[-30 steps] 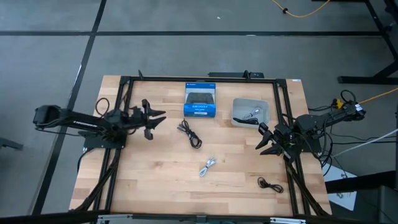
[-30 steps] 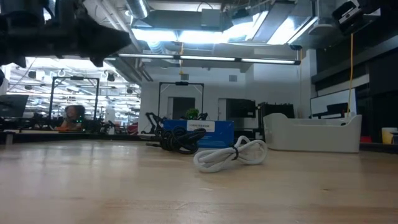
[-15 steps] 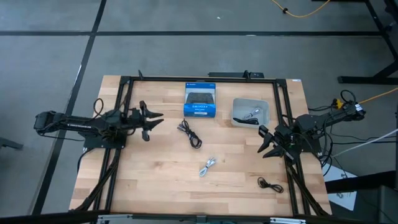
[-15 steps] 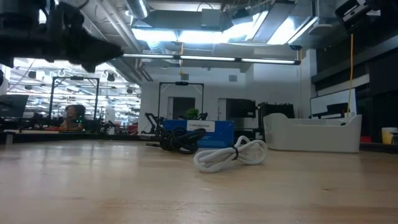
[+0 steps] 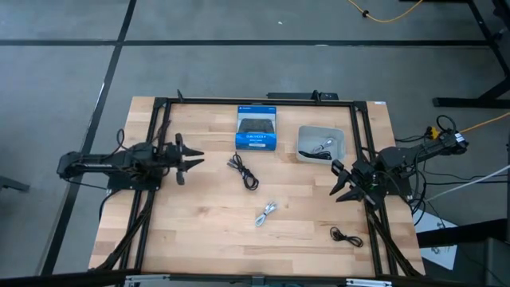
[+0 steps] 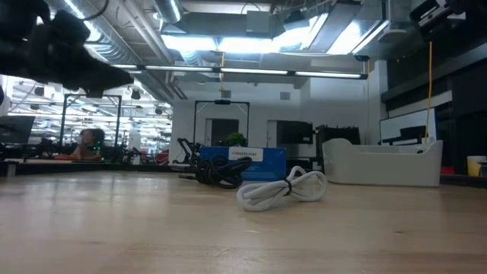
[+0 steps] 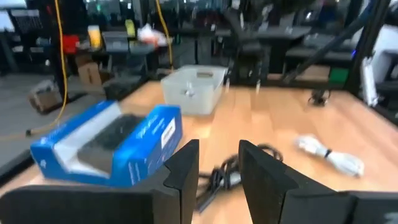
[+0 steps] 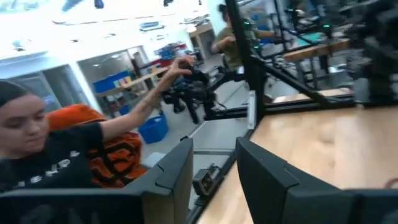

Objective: Pick and place USB-C Cables
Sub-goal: Put the bottom black charger cable into the gray bin

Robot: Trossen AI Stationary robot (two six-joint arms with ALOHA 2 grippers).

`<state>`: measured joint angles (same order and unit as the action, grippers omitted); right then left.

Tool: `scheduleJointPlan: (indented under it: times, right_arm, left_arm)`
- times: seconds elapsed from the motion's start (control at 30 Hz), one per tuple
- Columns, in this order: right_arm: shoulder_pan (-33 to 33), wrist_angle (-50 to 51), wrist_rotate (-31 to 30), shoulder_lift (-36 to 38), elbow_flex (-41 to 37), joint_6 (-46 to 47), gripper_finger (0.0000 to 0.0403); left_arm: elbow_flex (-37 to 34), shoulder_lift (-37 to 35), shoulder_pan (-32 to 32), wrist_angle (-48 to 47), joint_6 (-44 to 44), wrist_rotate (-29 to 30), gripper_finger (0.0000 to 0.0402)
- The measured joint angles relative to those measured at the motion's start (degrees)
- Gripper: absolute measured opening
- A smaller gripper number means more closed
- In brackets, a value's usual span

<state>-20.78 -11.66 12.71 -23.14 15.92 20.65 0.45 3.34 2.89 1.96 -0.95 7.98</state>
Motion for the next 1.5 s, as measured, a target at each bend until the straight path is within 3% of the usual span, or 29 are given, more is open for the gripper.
scheduleJointPlan:
  times: [0.2, 0.43, 0.6, 0.73, 1.07, 1.5]
  right_arm:
    - [0.04, 5.43, -11.81, -2.20, 2.19, -0.03, 0.0126]
    - [-2.74, 28.14, -11.52, -13.74, 19.59, 6.50, 0.0126]
    - [-7.55, 54.64, -11.54, -24.95, 30.89, 20.92, 0.0126]
    - [-12.81, 65.46, -9.03, -32.64, 33.64, 35.23, 0.0126]
    - [-25.46, 66.60, -7.51, -46.82, 32.76, 48.19, 0.0126]
    - [-33.87, 59.23, -3.64, -58.00, 32.74, 45.02, 0.0126]
  left_arm:
    - [0.00, -3.20, 0.01, 0.21, 0.03, 0.01, 0.0106]
    - [0.00, -3.20, 0.01, 0.00, 0.04, 0.01, 0.0106]
    - [0.00, -3.20, 0.01, -0.01, 0.04, 0.01, 0.0106]
    - [0.00, -3.20, 0.01, -0.02, 0.04, 0.01, 0.0106]
    - [0.00, -3.20, 0.01, -0.02, 0.07, 0.01, 0.0106]
    - [0.00, -3.20, 0.01, -0.04, 0.07, 0.03, 0.0106]
